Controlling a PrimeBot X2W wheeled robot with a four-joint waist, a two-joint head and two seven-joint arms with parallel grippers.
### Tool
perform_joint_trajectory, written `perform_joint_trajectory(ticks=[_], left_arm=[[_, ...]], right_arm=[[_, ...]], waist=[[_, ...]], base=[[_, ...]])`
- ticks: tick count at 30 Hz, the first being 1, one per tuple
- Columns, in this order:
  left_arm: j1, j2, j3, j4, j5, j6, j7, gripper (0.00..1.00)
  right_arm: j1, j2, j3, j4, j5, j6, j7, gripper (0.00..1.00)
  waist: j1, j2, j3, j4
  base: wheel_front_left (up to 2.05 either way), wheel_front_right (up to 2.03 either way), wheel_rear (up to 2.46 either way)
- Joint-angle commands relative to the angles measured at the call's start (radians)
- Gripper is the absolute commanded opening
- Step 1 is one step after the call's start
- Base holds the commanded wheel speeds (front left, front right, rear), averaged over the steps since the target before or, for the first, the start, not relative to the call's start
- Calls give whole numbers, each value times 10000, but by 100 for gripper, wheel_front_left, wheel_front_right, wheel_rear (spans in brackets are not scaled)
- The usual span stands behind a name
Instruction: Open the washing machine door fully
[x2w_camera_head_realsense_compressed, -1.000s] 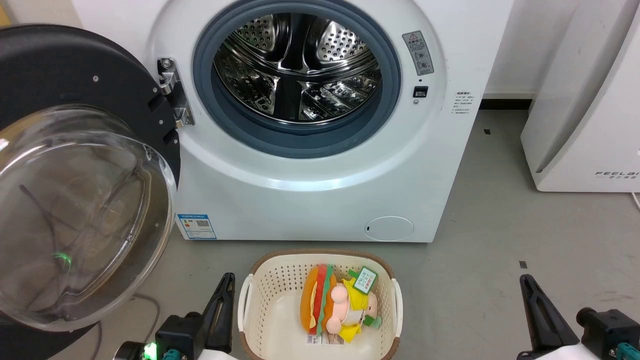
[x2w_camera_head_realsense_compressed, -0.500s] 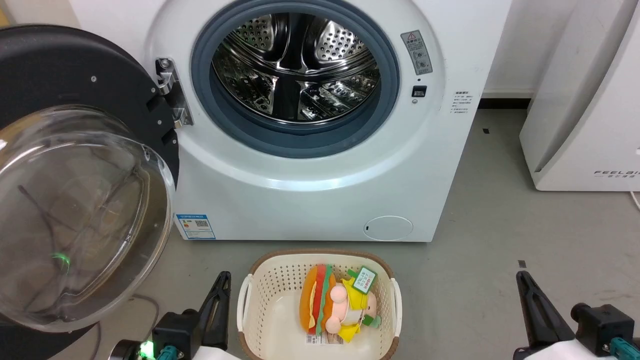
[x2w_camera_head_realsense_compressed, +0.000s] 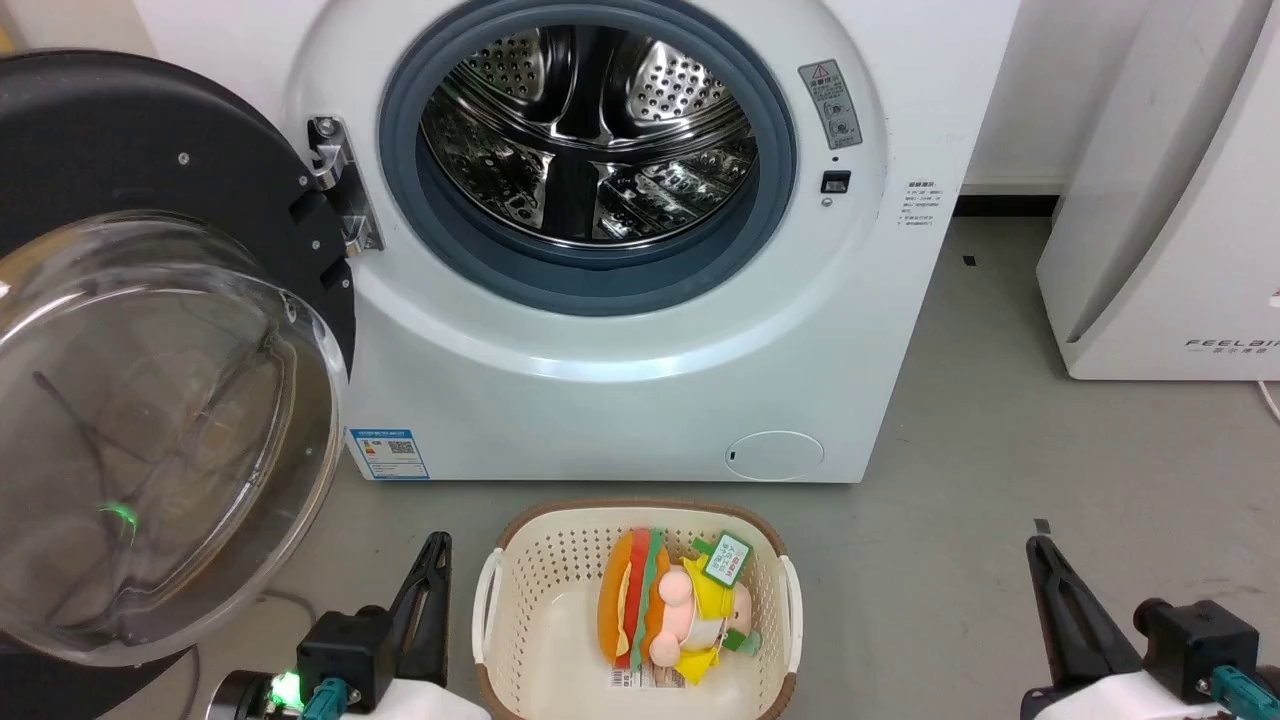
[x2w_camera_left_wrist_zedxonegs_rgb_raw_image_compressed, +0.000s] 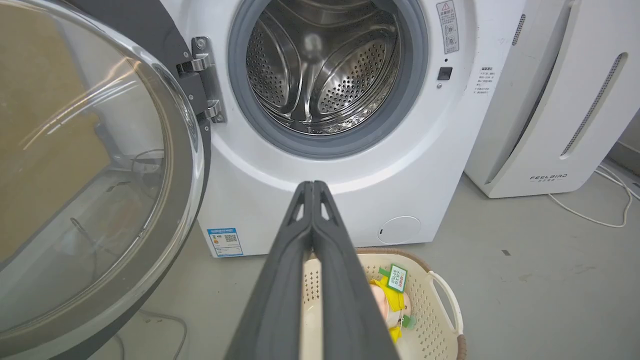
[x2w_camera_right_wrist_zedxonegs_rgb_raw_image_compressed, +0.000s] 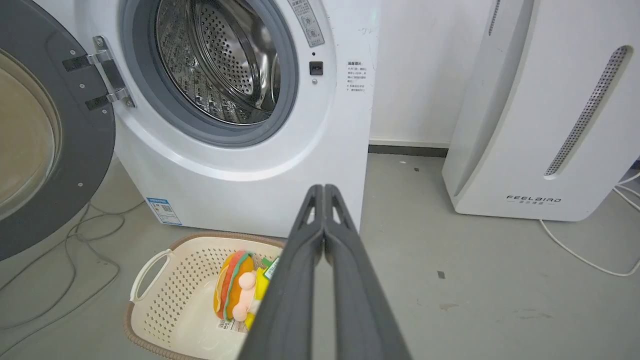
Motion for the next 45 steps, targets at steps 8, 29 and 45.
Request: perform_joint_trajectory(ticks=[8,29,45], left_arm=[[-210,-81,198,58,177,-111,106,0],[-380,-187,548,108,406,-215,313,0],[-510,-268,814,146,580,-295,471,0]], right_arm=[[-291,14,56,91,-152,2,6,0],[-558,20,150,267,-358,3,21,0],[-762,24,221,401,-515,4,33,0]], waist=[[0,0,5,-18],[0,0,16,-65],[0,0,25,-100]], base=[[0,0,0],[0,0,0],[0,0,0]])
